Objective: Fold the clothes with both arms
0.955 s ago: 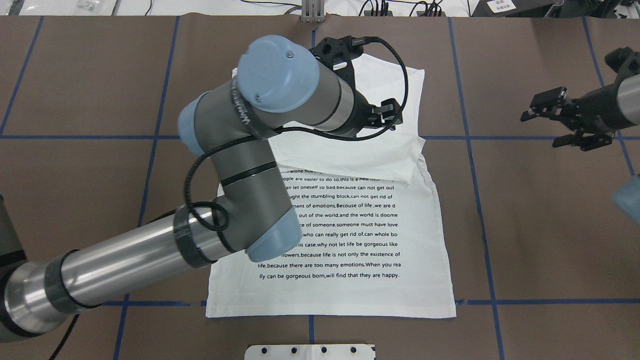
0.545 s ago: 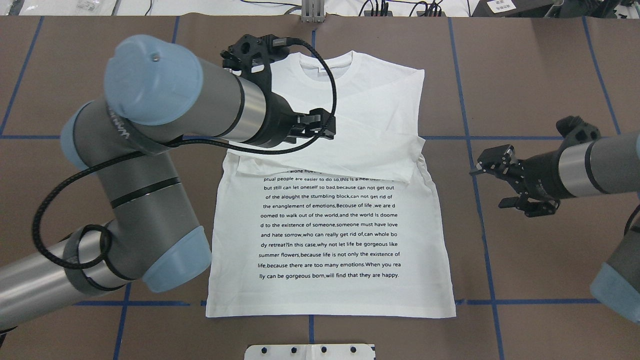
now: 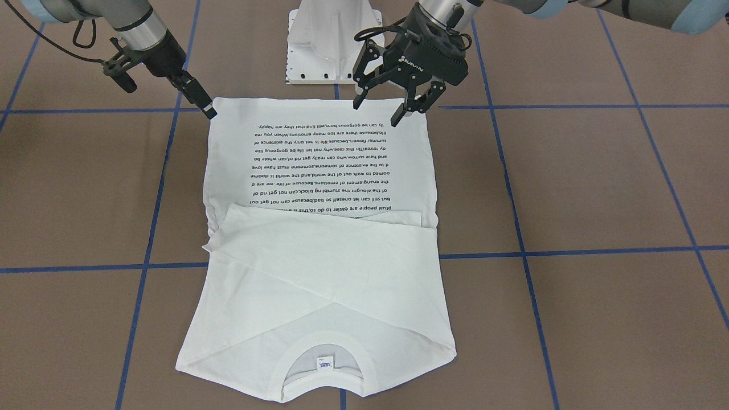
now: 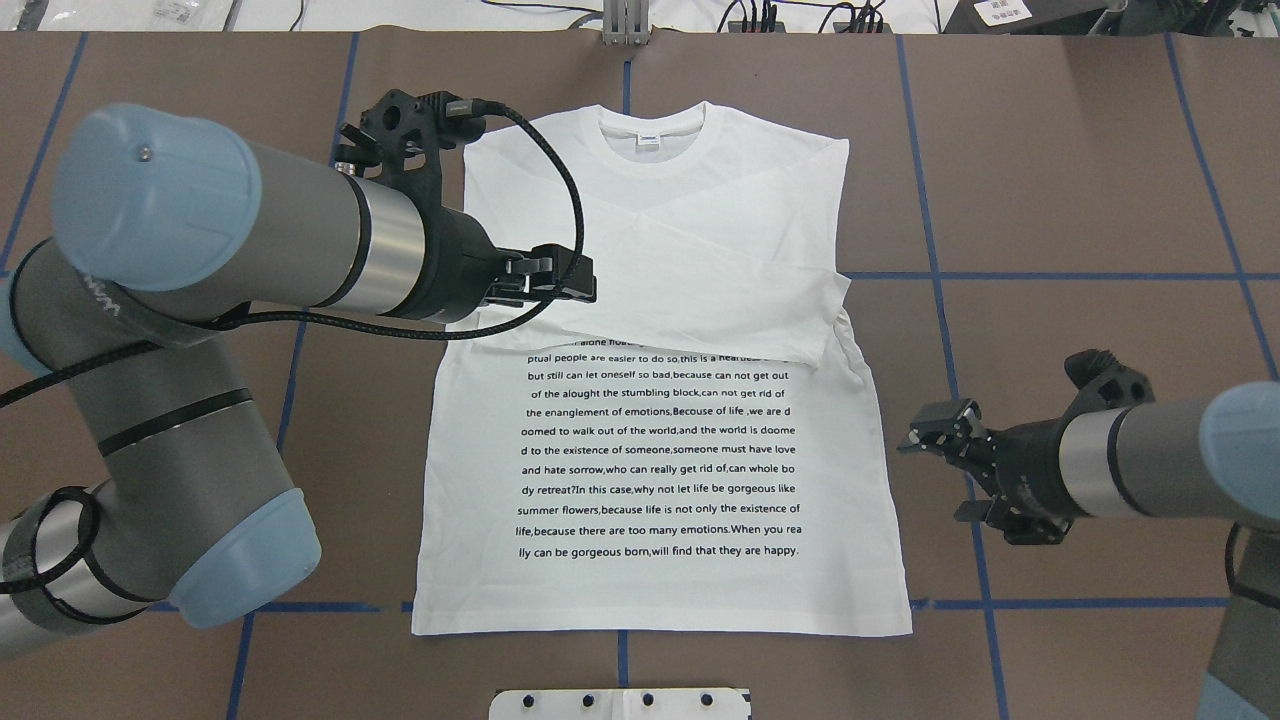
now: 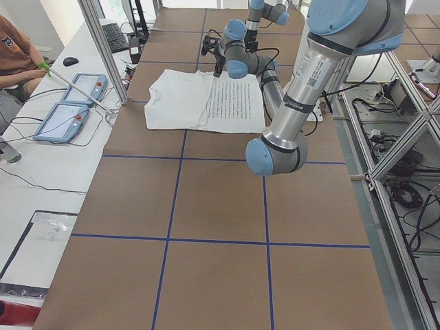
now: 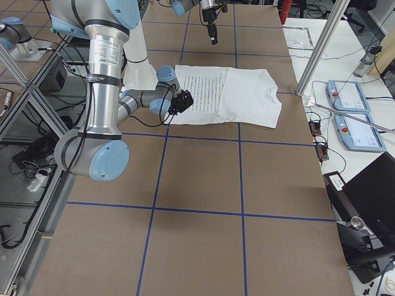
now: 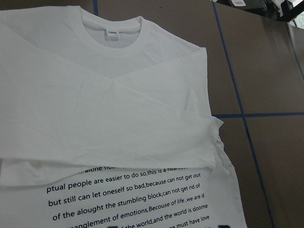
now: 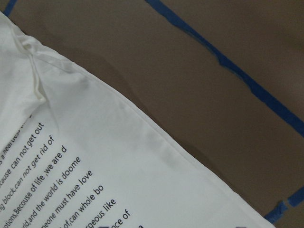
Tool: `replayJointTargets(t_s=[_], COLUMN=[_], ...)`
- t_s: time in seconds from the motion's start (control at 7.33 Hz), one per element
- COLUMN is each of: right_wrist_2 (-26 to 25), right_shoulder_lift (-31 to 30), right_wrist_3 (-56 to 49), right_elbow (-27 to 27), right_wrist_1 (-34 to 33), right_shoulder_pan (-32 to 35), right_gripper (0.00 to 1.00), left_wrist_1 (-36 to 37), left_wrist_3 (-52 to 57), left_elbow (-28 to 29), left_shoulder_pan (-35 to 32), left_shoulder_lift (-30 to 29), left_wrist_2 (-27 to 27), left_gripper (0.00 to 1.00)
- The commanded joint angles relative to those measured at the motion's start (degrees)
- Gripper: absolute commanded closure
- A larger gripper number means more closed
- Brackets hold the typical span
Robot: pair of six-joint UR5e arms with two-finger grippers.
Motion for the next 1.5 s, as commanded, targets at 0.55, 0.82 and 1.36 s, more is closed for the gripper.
replayJointTargets(t_s=[0.55, 0.82, 1.36], right_wrist_2=[-7.82, -7.73, -7.73], right_shoulder_lift=[-1.10, -0.49, 0.39], right_wrist_3=[6.63, 6.63, 6.63], right_elbow=[-1.13, -1.66, -2.18], right_wrist_1=[-5.30, -6.61, -6.88], right_shoulder_pan=[-12.14, -12.76, -12.85], right_gripper=[0.14, 0.16, 0.24], left_wrist_1=[-0.31, -0.40, -1.19], left_wrist_3=[0.25, 0.16, 0.25], left_elbow=[-0.35, -0.35, -1.05], left_shoulder_pan=[0.16, 0.16, -0.02], left_shoulder_lift=[0.21, 0.21, 1.62], left_wrist_2=[0.11, 0.11, 0.11], left_gripper=[0.21, 0.21, 0.20])
